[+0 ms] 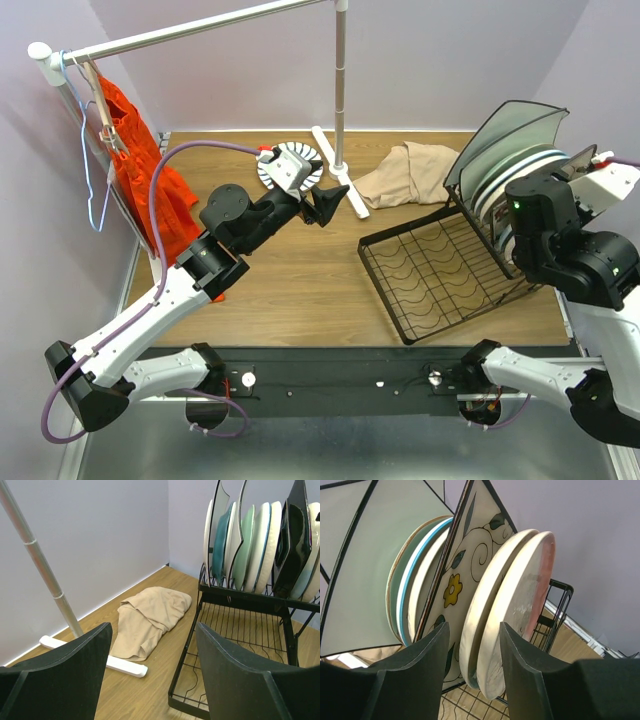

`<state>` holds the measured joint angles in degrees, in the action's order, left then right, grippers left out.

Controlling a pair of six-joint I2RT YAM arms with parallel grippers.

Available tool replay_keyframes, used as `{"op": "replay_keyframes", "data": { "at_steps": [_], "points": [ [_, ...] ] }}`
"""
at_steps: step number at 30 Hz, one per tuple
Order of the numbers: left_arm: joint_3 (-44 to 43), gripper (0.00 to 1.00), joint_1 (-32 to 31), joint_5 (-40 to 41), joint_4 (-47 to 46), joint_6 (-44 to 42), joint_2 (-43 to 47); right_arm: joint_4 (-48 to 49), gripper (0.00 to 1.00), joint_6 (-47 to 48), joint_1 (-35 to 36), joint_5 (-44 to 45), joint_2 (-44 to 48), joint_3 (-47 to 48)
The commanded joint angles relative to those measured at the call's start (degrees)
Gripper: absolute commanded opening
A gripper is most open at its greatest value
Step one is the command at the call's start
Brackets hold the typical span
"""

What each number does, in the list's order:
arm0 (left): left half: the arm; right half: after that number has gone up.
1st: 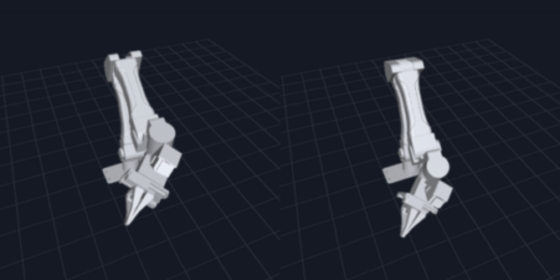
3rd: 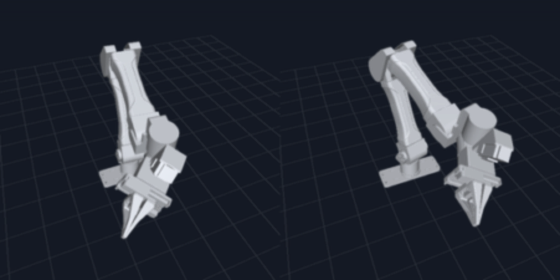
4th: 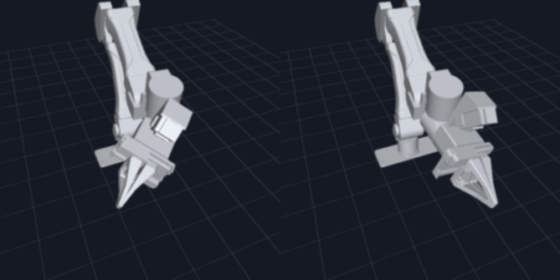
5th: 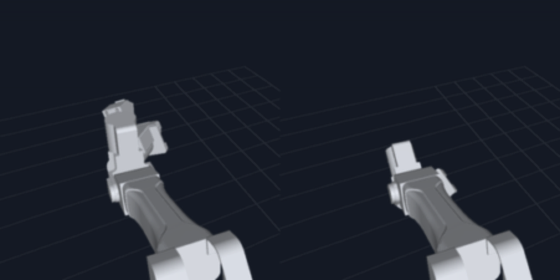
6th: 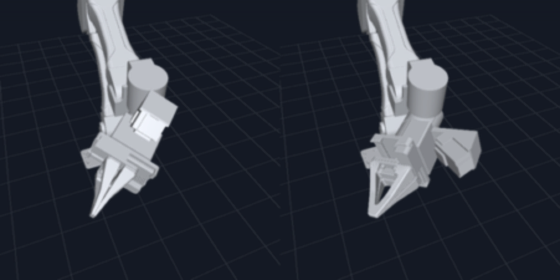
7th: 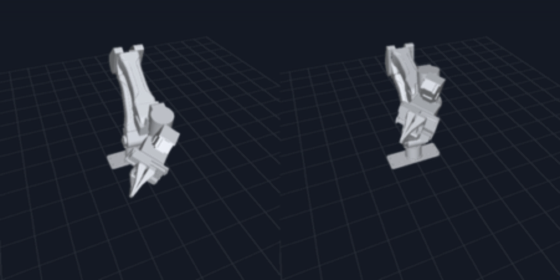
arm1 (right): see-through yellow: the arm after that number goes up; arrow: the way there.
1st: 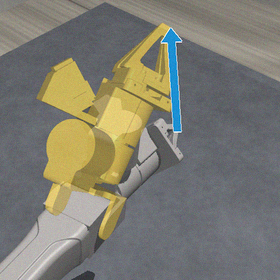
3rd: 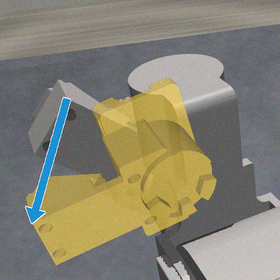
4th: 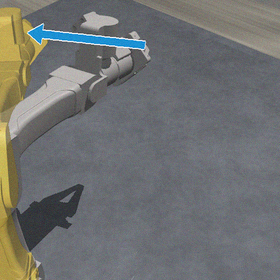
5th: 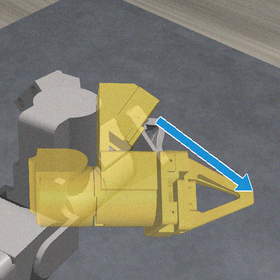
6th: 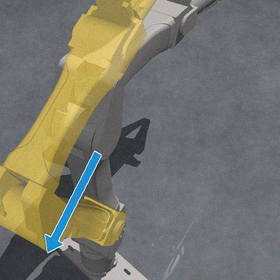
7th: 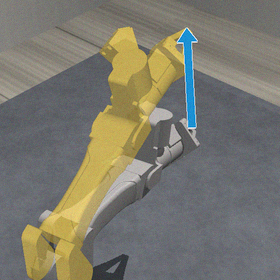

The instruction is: Unload the plates from the dish rack

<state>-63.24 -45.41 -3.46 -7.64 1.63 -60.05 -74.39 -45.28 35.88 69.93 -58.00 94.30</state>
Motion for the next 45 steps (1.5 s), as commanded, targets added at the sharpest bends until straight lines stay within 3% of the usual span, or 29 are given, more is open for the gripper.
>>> {"op": "replay_keyframes", "data": {
  "at_steps": [1, 10, 19, 27, 37, 45],
  "points": [
    [0.58, 0.77, -0.21, 0.04, -1.68, -0.57, 1.60, -1.44, 0.52, -0.51, -0.02, -0.85, -1.06, 1.24],
    [0.58, 0.77, -0.30, -0.05, -1.68, -0.66, 1.61, -5.24, 0.52, -3.59, -0.02, 1.43, -1.07, 0.00],
    [0.66, 0.77, -0.30, 0.30, -1.59, -0.84, 1.69, -5.24, 0.51, 0.71, -0.02, 1.61, 0.52, -0.78],
    [0.58, 0.77, -0.30, 0.30, -1.50, -0.92, 1.34, -3.84, 0.57, 3.88, 0.07, 1.96, -0.71, 1.06],
    [0.66, 0.77, -0.30, 0.57, -1.50, -1.10, 0.99, -4.27, 0.48, 4.67, -0.02, 4.51, 0.16, 1.14],
    [0.66, 0.77, -0.30, 1.00, -1.41, -1.19, 1.34, -5.06, 0.49, 5.20, -0.02, 4.69, 2.36, -0.96]
  ]
}}
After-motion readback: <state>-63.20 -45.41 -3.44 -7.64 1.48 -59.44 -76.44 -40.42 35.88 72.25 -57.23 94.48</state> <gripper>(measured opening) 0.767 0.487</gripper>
